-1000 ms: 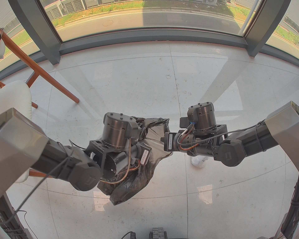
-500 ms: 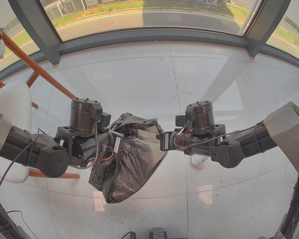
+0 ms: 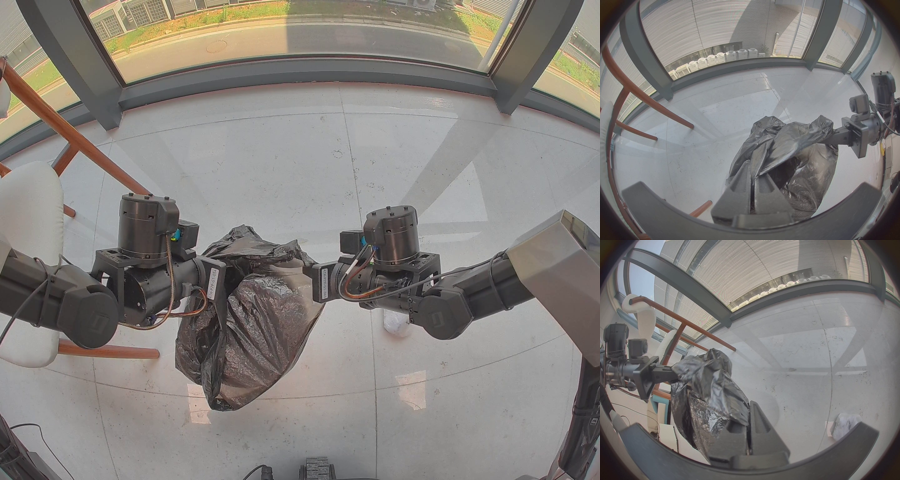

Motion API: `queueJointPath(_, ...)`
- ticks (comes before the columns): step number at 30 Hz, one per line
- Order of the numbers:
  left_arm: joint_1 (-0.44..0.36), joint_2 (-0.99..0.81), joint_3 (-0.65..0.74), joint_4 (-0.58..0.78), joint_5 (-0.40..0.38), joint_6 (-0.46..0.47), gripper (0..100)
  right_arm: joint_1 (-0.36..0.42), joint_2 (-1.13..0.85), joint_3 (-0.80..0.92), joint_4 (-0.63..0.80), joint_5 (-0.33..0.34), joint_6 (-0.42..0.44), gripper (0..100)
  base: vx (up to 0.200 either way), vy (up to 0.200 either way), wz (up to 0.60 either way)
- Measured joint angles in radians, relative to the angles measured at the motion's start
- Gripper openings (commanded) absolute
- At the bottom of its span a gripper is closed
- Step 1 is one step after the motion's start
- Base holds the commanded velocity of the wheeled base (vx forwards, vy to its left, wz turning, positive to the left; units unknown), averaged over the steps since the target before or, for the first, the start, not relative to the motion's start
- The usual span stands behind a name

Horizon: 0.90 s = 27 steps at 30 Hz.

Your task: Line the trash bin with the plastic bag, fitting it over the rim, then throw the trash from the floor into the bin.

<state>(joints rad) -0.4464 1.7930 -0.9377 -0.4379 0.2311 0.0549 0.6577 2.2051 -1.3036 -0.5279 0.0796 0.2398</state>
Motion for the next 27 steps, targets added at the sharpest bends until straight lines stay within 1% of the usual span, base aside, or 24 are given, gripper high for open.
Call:
queueJointPath(5,0.0,-0.004,0.003,0.0,-0.001,-0.023,0,-0.012,0.01,-0.005,-0.001,0.0,-0.003,0,0.0,0.0,0.0)
queueJointPath(12,-0.003,-0.024,0.025,0.066,-0.002,-0.037,0,-0.017,0.009,0.003,0.001,0.003,-0.003,0,0.0,0.0,0.0)
queueJointPath(16,-0.002,-0.036,0.03,0.068,-0.001,-0.038,0,-0.016,0.011,0.001,0.001,0.002,-0.006,0,0.0,0.0,0.0)
queueJointPath(17,-0.002,-0.039,0.03,0.068,-0.001,-0.038,0,-0.017,0.011,-0.001,0.002,0.002,-0.018,100,0.0,0.0,0.0)
queueJointPath(20,-0.001,-0.042,0.028,0.067,-0.001,-0.038,0,-0.019,0.011,-0.001,-0.001,0.002,-0.036,100,0.0,0.0,0.0)
queueJointPath(24,-0.001,-0.045,0.027,0.067,-0.001,-0.038,0,-0.022,-0.007,0.019,0.001,0.005,-0.033,100,0.0,0.0,0.0)
queueJointPath(27,0.0,-0.045,0.024,0.068,-0.001,-0.038,0,-0.03,-0.041,0.066,0.005,0.023,-0.031,100,0.0,0.0,0.0)
